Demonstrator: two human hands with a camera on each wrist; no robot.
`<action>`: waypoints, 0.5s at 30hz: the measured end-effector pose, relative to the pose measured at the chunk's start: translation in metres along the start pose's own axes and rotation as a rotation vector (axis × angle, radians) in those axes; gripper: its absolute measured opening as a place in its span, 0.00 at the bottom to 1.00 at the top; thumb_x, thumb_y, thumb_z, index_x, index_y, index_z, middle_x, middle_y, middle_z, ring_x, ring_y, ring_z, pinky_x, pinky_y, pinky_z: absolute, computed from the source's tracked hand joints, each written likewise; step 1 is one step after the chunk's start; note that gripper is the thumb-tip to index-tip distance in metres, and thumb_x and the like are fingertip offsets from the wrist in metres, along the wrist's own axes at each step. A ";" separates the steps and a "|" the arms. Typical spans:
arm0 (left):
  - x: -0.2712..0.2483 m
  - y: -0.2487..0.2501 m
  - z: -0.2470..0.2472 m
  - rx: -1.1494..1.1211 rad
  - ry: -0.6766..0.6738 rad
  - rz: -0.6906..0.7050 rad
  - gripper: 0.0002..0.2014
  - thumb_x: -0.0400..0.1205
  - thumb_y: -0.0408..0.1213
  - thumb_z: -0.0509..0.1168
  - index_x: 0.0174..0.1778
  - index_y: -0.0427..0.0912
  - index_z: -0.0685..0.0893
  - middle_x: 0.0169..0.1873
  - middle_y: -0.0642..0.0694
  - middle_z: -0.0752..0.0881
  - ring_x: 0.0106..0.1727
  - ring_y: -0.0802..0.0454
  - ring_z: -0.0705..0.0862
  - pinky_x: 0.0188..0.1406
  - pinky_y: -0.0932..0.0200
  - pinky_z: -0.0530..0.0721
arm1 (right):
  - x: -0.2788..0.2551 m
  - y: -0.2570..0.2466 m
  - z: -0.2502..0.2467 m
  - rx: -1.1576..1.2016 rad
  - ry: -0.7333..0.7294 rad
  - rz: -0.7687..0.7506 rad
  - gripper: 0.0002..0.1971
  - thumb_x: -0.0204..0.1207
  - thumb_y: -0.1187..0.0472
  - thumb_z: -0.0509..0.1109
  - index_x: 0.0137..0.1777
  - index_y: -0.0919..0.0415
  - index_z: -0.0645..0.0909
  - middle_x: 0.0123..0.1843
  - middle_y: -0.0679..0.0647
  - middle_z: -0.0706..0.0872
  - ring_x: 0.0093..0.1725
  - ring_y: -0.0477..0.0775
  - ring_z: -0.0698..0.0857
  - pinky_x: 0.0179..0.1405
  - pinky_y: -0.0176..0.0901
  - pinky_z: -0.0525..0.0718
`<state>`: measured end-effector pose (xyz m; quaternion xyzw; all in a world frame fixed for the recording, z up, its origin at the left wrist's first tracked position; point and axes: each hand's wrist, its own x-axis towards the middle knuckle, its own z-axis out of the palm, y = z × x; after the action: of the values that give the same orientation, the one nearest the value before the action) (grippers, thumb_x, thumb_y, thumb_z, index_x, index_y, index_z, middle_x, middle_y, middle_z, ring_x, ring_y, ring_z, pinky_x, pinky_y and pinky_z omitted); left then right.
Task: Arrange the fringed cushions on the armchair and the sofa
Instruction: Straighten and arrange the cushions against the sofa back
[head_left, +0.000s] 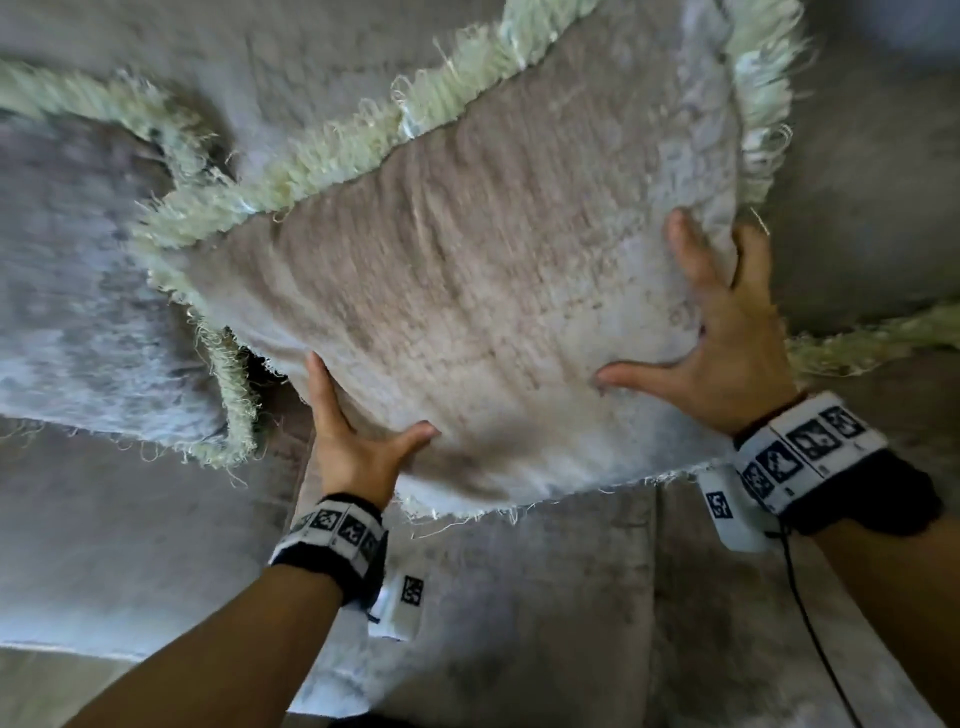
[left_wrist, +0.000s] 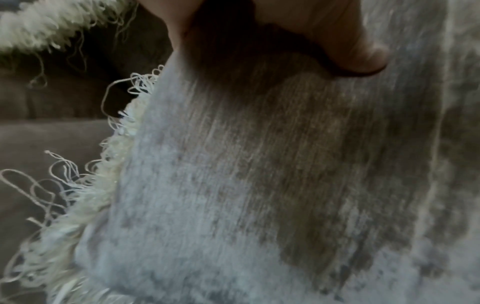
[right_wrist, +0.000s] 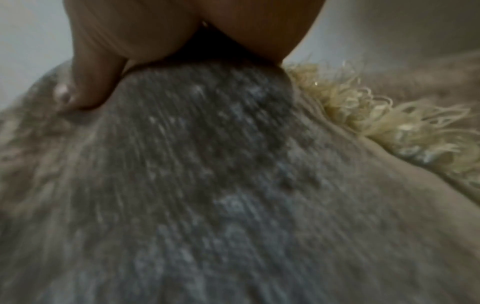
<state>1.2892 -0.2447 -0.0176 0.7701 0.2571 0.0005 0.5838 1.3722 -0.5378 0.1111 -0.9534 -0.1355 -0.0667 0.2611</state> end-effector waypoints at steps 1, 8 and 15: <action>-0.005 0.003 0.006 0.001 -0.004 -0.035 0.69 0.63 0.38 0.85 0.80 0.74 0.35 0.86 0.60 0.47 0.85 0.62 0.47 0.87 0.46 0.50 | 0.008 -0.002 -0.008 -0.020 -0.022 -0.027 0.61 0.53 0.27 0.76 0.86 0.42 0.53 0.80 0.62 0.58 0.82 0.58 0.59 0.78 0.60 0.65; 0.003 -0.027 0.054 -0.127 -0.019 -0.073 0.69 0.60 0.41 0.86 0.87 0.62 0.40 0.80 0.71 0.47 0.82 0.72 0.44 0.85 0.56 0.47 | 0.016 0.026 0.004 -0.076 -0.141 0.067 0.62 0.49 0.27 0.76 0.81 0.22 0.41 0.85 0.66 0.53 0.86 0.67 0.53 0.79 0.74 0.63; 0.030 -0.037 0.082 -0.118 -0.040 -0.137 0.70 0.64 0.34 0.86 0.86 0.60 0.38 0.87 0.58 0.45 0.82 0.66 0.46 0.81 0.57 0.47 | 0.016 0.056 0.035 -0.092 -0.138 0.116 0.61 0.51 0.25 0.74 0.80 0.21 0.38 0.87 0.69 0.47 0.86 0.72 0.50 0.77 0.80 0.61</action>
<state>1.3250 -0.2998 -0.0856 0.7150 0.2968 -0.0398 0.6317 1.4057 -0.5629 0.0576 -0.9729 -0.0946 0.0082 0.2106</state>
